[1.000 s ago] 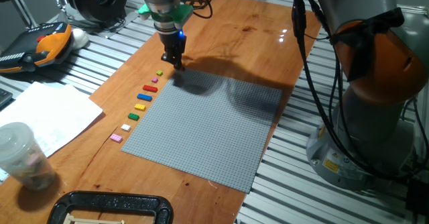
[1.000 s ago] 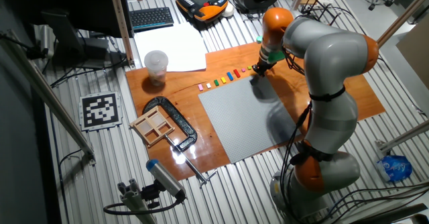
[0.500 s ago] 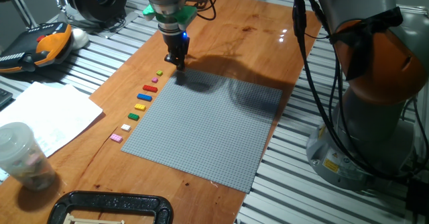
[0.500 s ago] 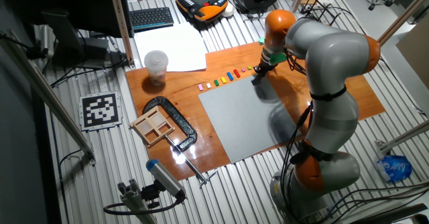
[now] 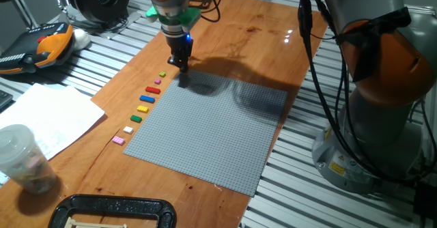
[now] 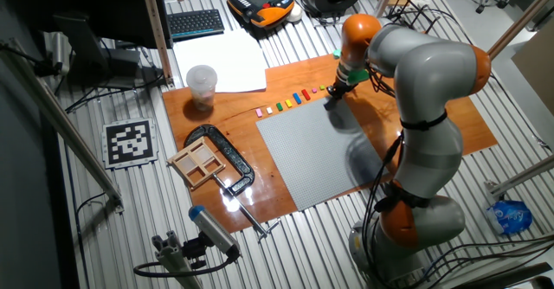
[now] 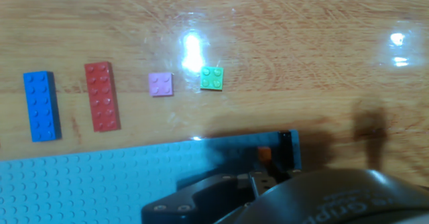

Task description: Build with small Lego blocks

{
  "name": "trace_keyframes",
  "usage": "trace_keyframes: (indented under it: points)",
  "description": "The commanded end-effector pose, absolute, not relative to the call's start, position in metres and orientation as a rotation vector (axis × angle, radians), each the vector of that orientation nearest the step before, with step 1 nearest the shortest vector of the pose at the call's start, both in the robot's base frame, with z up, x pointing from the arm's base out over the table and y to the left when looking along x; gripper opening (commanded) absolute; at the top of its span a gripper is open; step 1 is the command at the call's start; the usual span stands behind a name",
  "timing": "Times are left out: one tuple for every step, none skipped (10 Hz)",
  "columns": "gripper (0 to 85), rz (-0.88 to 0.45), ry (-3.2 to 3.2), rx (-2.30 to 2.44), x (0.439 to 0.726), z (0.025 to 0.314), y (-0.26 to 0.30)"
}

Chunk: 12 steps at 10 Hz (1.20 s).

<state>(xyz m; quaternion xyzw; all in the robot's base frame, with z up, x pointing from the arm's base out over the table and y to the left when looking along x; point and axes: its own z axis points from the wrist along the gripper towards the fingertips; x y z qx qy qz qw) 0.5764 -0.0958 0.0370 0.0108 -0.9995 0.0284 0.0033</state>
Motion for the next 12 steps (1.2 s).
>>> trace_keyframes:
  points:
    - [0.0,0.089,-3.137,0.037,0.576,0.036,-0.096]
    - [0.0,0.089,-3.138,0.037,0.576,0.034,-0.096]
    - [0.0,0.089,-3.142,0.037,0.575,0.033,-0.097]
    - [0.0,0.089,-3.143,0.042,0.575,0.032,-0.098]
    - [0.0,0.085,-3.145,0.042,0.574,0.031,-0.099]
    - [0.0,0.077,-3.146,0.042,0.573,0.029,-0.101]
    - [0.0,0.073,-3.150,0.037,0.572,0.027,-0.100]
    - [0.0,0.068,-3.155,0.028,0.570,0.024,-0.098]
    - [0.0,0.068,-3.156,0.021,0.568,0.023,-0.095]
    - [0.0,0.068,-3.156,0.021,0.568,0.023,-0.094]
    - [0.0,0.068,-3.156,0.021,0.568,0.023,-0.094]
    - [0.0,0.068,-3.158,0.021,0.569,0.022,-0.093]
